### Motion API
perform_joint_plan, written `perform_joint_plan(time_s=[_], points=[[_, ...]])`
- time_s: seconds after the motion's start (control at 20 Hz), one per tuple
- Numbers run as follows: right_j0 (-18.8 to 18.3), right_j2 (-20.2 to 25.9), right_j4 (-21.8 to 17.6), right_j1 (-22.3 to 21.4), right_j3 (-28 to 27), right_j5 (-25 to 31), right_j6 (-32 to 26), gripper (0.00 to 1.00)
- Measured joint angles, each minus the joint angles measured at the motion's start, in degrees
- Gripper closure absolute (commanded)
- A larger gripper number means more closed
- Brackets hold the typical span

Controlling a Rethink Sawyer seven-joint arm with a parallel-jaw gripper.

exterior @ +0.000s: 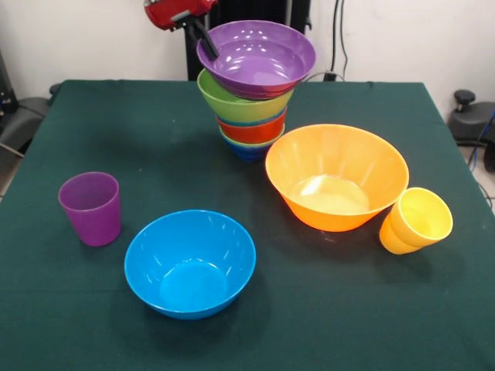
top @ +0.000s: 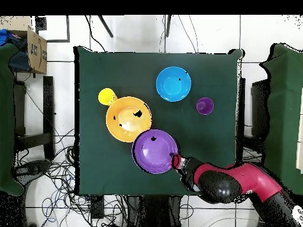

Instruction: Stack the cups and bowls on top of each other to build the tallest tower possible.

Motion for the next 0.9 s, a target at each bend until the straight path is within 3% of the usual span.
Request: perform_joint_plan(time_s=[0.4, 0.9], points=[[-0.01, -0.24, -2.78, 1.51, -0.02, 0.00, 0.00, 1.00], [-0.01, -0.51, -3.01, 2.70, -0.02, 0.00, 0.00, 1.00]])
